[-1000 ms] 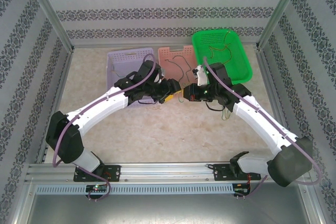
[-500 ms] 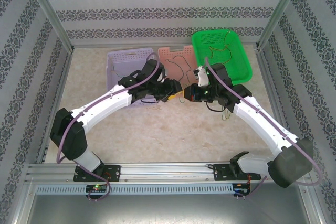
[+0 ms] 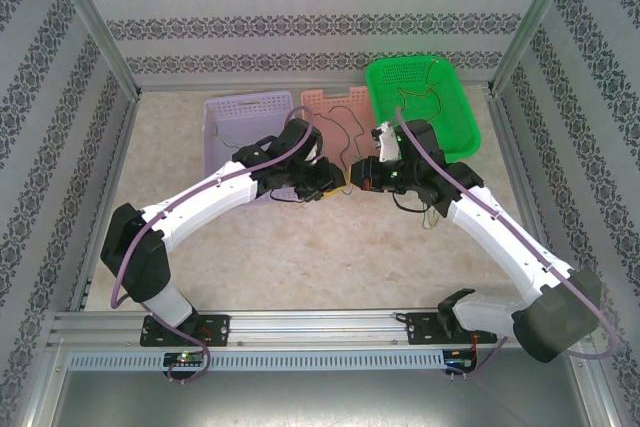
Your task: Untangle the cables
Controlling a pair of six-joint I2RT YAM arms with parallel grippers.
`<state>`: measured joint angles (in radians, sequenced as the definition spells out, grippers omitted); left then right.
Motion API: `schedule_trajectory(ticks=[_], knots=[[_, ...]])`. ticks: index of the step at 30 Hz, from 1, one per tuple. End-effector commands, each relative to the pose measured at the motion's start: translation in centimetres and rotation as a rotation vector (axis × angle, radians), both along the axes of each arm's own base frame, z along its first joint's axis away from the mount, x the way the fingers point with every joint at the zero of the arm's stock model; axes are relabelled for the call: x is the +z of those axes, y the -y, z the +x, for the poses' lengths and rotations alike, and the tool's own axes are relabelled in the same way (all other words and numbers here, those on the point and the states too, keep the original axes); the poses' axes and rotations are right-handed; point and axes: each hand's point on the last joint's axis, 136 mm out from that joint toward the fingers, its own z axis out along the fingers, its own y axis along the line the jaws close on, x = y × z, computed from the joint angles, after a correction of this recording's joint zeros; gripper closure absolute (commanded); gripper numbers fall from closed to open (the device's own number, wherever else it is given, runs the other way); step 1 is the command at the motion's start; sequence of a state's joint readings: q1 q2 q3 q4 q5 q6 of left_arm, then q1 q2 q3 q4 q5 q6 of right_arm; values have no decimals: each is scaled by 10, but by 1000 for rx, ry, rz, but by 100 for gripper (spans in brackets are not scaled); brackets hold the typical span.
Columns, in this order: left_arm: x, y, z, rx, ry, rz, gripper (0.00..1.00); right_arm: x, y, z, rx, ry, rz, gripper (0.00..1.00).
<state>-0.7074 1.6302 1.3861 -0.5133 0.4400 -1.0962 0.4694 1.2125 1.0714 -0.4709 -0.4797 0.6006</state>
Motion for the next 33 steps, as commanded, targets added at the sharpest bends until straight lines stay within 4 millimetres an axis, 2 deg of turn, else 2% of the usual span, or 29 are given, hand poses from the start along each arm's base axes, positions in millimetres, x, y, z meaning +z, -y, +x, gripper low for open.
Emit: schedule_trajectory(ticks=[1, 4, 11, 15, 17, 19, 21, 23, 25, 28, 30, 33], knots=[[-4, 1, -2, -3, -5, 37, 80, 19, -6, 6, -1, 54, 50, 100], [1, -5, 2, 42, 17, 46, 100, 18, -5, 4, -4, 54, 50, 100], [21, -46, 11, 232, 70, 18, 100, 8, 5, -6, -72, 49, 111, 100], [40, -66, 18, 292, 140, -19, 100, -15, 9, -17, -153, -57, 196, 99], [52, -63, 20, 245, 194, -38, 100, -28, 10, -22, -187, -130, 234, 90], [61, -51, 19, 143, 235, -54, 100, -33, 8, -25, -197, -183, 257, 79], [66, -41, 12, 27, 266, -44, 100, -27, 9, -25, -191, -190, 260, 68], [65, -38, 3, -86, 285, -2, 100, -7, 17, -18, -199, -138, 257, 57], [62, -41, -6, -168, 311, 52, 100, 9, 29, -13, -220, -88, 220, 51], [56, -50, -15, -257, 336, 130, 100, 24, 54, -11, -245, -18, 90, 46], [56, -51, -18, -294, 355, 142, 100, 21, 70, -9, -269, -14, 13, 44], [58, -51, -21, -332, 388, 142, 100, 19, 82, -4, -285, -35, 33, 45]])
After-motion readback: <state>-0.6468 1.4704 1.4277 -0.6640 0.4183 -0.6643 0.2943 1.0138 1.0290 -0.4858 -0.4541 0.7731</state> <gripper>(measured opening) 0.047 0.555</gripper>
